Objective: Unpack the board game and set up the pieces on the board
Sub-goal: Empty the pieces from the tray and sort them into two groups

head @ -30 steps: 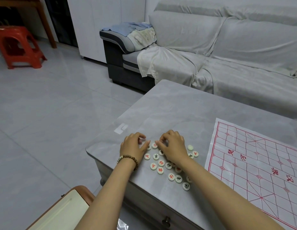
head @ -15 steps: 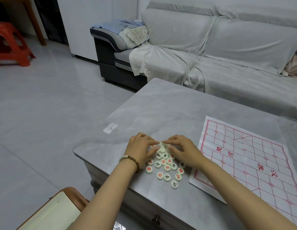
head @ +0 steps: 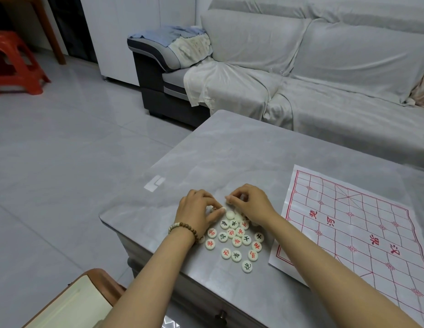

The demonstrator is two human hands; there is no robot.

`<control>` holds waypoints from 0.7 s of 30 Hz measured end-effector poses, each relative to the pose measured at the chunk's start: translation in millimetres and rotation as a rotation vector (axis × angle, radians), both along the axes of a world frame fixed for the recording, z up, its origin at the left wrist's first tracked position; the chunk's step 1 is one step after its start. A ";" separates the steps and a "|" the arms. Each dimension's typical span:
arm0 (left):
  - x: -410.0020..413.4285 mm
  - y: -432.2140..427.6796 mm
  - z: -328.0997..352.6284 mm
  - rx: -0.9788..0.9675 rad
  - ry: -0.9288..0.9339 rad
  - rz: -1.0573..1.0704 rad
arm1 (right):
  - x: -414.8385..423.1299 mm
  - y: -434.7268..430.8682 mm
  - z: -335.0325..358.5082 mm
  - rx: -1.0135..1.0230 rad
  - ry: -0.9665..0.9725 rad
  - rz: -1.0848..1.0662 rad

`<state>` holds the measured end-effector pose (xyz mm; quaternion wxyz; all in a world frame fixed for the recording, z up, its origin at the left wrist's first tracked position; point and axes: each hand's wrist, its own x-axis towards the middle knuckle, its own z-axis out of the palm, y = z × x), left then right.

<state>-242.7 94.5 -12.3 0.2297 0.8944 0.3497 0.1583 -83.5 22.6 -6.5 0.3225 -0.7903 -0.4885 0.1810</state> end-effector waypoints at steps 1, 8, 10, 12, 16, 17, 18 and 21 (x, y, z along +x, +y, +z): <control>1.9 -0.2 -0.7 -0.033 -0.024 0.024 | 1.4 1.8 -0.2 -0.001 -0.013 -0.022; 8.2 -0.4 -3.8 -0.103 -0.074 0.150 | 13.2 -17.8 -0.1 0.103 -0.003 -0.010; 8.4 0.1 -3.9 -0.117 -0.070 0.158 | 14.5 -29.6 0.7 0.090 0.009 0.063; 8.3 -0.4 -3.3 -0.101 -0.060 0.140 | 15.5 -38.6 -1.5 0.035 -0.073 0.145; 4.4 -4.4 0.4 -0.057 -0.080 0.008 | 17.1 -44.9 -4.3 0.001 -0.232 0.174; 3.1 -5.4 0.8 -0.043 -0.065 -0.031 | 16.9 -44.3 -4.0 0.012 -0.245 0.166; 2.3 -6.2 1.2 -0.031 -0.039 -0.064 | 16.3 -43.2 -3.5 0.020 -0.250 0.156; 1.4 -6.4 1.2 -0.003 0.043 -0.109 | 14.1 -37.7 -3.8 0.026 -0.240 0.113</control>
